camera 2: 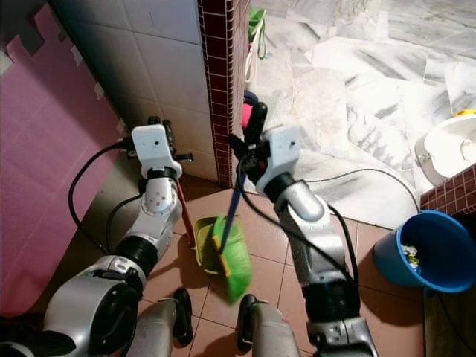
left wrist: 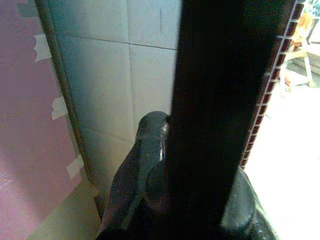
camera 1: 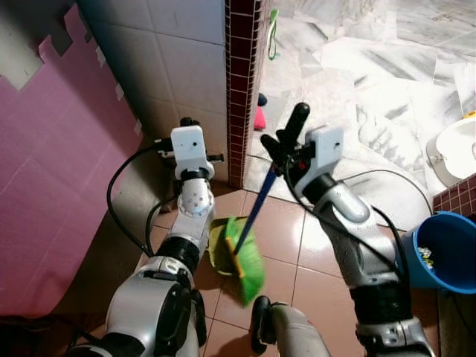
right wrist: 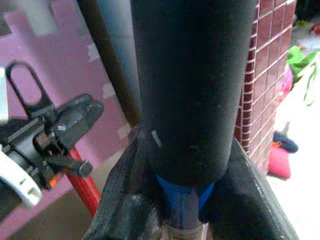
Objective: Sweep floor
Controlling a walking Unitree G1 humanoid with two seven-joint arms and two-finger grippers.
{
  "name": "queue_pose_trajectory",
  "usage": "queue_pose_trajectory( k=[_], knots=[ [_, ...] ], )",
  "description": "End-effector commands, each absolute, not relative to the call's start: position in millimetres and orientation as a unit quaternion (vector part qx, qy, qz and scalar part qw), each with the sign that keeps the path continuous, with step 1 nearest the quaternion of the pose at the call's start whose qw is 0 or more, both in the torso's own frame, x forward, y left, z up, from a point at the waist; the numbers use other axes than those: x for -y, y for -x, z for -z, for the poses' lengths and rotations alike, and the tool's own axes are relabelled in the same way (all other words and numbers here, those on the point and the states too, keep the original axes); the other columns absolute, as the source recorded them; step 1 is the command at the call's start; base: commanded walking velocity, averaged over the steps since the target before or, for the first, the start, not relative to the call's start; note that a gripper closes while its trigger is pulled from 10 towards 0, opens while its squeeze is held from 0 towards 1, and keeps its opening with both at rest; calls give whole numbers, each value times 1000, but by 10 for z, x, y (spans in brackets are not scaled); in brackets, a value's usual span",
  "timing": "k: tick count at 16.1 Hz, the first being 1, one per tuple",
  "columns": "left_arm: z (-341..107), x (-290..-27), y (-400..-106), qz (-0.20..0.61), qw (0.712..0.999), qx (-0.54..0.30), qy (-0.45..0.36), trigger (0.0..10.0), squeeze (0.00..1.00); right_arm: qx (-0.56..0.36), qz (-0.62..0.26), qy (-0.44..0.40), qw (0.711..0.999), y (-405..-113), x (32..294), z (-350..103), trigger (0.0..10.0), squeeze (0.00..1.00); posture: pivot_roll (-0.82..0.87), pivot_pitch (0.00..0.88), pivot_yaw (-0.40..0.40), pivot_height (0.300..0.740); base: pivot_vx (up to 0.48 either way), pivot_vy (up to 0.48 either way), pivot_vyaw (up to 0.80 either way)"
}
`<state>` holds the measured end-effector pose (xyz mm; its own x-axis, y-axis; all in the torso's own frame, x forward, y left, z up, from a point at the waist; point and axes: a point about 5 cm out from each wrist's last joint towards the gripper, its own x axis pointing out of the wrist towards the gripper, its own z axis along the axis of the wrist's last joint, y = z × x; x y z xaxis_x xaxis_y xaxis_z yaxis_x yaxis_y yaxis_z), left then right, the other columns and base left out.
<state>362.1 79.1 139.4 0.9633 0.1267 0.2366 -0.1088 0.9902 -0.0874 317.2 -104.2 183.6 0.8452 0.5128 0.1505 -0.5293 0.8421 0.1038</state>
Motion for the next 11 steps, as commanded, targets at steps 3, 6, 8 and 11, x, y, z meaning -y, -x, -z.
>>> queue_pose_trajectory(
  k=[3,6,8,11],
  knots=[
    [-1262,-746,-3634,-1,993,64,96,10000,0,91,-301,-128,940,-3226,1046,-2166,10000,0,-143,193,18,740,0,0,0],
    [-1224,-841,-3682,-24,996,32,81,10000,0,145,-298,-90,939,-3350,1190,-2518,10000,0,-149,143,29,740,0,0,0],
    [-1240,-857,-3701,-27,996,28,85,10000,0,177,-287,-47,940,-3384,1259,-2676,10000,0,-151,117,33,740,0,0,0],
    [-1258,-868,-3726,3,993,26,111,10000,0,205,-266,-21,942,-3444,1347,-2821,10000,0,-152,72,38,740,0,0,0]
  ],
)
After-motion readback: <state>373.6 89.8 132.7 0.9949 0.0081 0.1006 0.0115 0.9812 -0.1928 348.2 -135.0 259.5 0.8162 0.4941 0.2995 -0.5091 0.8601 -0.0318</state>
